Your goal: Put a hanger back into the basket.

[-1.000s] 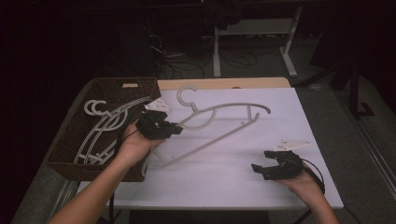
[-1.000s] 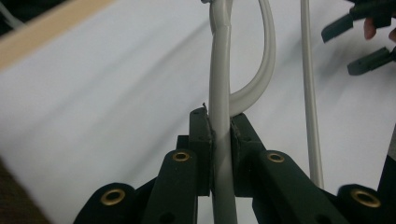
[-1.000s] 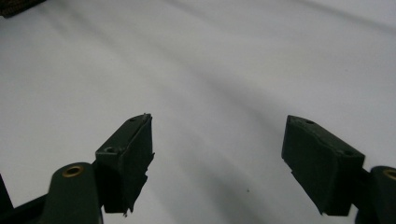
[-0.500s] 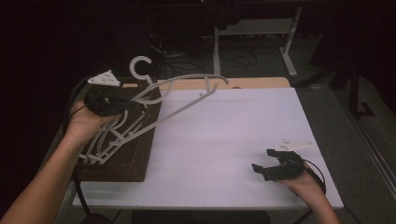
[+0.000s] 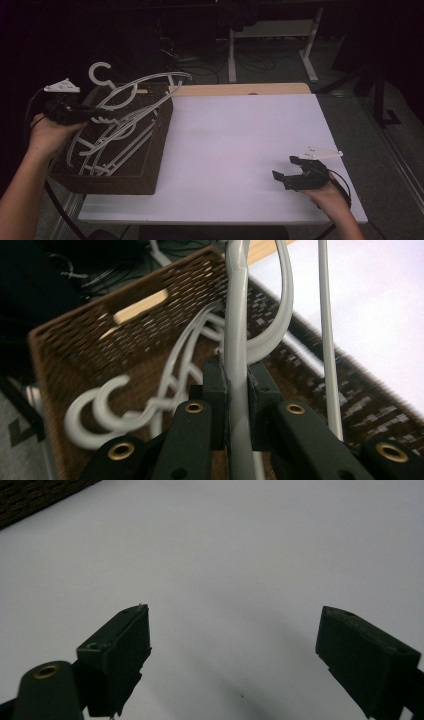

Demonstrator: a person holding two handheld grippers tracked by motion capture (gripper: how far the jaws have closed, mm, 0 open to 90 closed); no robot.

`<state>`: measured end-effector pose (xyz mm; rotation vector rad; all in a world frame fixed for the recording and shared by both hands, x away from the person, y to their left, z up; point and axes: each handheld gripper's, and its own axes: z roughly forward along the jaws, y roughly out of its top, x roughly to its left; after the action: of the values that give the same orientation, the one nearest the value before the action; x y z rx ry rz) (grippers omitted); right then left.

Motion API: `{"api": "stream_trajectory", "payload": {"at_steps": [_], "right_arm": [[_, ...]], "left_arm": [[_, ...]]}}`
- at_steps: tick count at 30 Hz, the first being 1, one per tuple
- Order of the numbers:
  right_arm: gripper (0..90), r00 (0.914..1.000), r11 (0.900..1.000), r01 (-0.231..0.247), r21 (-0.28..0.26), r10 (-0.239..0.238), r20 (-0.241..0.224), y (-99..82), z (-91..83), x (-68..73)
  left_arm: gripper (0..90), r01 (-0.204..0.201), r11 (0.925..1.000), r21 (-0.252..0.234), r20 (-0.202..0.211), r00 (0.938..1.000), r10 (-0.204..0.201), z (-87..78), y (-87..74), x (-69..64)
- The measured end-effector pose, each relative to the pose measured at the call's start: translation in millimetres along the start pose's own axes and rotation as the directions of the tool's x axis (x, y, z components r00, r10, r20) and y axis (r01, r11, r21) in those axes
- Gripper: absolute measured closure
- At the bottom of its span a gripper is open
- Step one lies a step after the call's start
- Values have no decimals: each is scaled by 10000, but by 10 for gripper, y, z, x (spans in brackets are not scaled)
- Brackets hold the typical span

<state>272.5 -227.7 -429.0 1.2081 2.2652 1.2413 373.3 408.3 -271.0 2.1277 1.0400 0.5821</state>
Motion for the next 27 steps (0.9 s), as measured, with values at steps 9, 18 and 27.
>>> {"api": "stream_trajectory", "payload": {"at_steps": [9,18,27], "right_arm": [[138,9999,9999,-132,76,131,105,-31,-6,-26],[139,9999,9999,-70,103,68,132,-35,-10,-17],[138,9999,9999,-43,101,42,114,-32,-8,-13]], "left_arm": [[823,333,9988,358,-801,9963,-303,-7,-245,304],[823,808,9941,730,-1313,9888,-707,67,-385,450],[766,860,9891,1192,-751,9942,-774,308,-494,406]]}}
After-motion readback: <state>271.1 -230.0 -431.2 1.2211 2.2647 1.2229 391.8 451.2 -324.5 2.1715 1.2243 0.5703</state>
